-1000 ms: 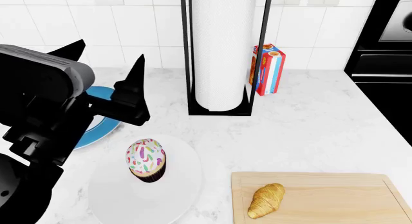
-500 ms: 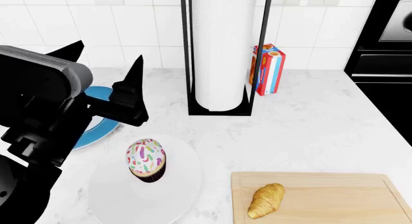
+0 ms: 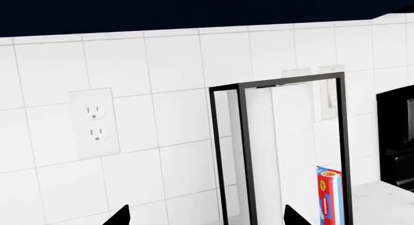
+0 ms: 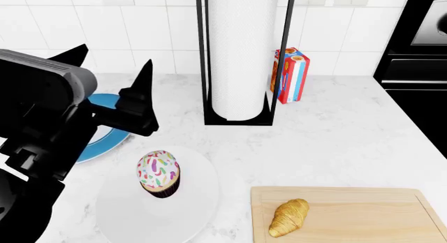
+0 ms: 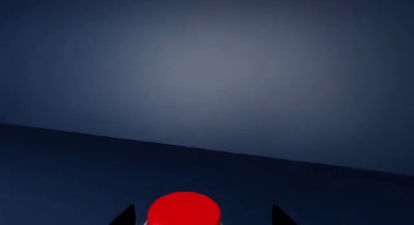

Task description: From the different types of pastries on the counter, select a croissant and place it on the cutting board. Then retrieve a jar of jam from the cabinet and place it alongside the croissant on the cutting board.

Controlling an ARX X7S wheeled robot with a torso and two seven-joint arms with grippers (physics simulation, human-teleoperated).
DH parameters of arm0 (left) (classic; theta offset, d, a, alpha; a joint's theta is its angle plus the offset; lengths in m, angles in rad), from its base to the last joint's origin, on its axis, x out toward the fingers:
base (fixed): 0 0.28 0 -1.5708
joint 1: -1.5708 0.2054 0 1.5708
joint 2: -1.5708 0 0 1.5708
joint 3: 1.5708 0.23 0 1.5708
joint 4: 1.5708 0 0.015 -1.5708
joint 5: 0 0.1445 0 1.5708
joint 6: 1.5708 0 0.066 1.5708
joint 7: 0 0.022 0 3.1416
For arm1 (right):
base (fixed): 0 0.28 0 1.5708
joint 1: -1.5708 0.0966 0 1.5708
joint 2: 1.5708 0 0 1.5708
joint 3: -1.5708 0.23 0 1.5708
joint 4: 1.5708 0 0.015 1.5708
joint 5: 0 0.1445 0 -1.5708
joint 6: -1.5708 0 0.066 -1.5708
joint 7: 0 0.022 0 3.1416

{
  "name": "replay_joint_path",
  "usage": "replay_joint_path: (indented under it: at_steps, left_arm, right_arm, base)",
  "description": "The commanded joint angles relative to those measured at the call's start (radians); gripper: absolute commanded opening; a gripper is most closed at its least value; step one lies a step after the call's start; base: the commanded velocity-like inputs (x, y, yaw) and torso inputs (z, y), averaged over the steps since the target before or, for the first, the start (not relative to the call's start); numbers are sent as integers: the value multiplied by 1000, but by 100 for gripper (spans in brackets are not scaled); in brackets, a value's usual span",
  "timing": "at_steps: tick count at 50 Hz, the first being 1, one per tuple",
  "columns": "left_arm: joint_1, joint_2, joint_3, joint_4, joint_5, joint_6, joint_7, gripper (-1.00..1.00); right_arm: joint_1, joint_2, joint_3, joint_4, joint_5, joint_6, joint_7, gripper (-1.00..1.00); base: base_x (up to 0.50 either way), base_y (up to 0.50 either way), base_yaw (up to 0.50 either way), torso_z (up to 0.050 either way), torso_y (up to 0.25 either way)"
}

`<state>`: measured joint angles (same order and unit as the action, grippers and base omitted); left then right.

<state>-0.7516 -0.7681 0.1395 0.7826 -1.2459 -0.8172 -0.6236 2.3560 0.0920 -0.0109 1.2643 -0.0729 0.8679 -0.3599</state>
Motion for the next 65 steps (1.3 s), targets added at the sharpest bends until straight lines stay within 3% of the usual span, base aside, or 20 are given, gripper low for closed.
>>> replay_joint_path:
  at_steps: [1, 17, 28, 38, 39, 53, 65]
  left_arm:
    - [6, -3, 0, -2, 3, 7, 2, 100]
    - [16, -10, -2, -3, 5, 17, 2, 100]
    - [8, -12, 0, -7, -1, 14, -8, 100]
    - [-1, -18, -3, -7, -11, 13, -14, 100]
    - [-1, -18, -2, -7, -11, 13, -15, 100]
    - [5, -22, -3, -3, -13, 19, -17, 100]
    - [15, -21, 1, -5, -3, 27, -12, 100]
  right_arm:
    - [0, 4, 21, 42, 48, -5, 13, 100]
    - [-34, 7, 28, 44, 69, -2, 42, 100]
    - [-65, 21, 103, 44, 105, 100, 86, 100]
    - [-64, 8, 42, 44, 64, 182, 26, 100]
    - [-62, 5, 25, 44, 57, 188, 11, -100]
    - [-39, 5, -20, 44, 64, 198, -13, -100]
    - [0, 12, -31, -13, 42, 59, -10, -100]
  base:
    - [0, 0, 0, 0, 0]
    - [0, 0, 0, 0, 0]
    - [0, 0, 0, 0, 0]
    - [0, 0, 0, 0, 0]
    - [0, 0, 0, 0, 0]
    - [-1, 0, 0, 0, 0]
    - [0, 0, 0, 0, 0]
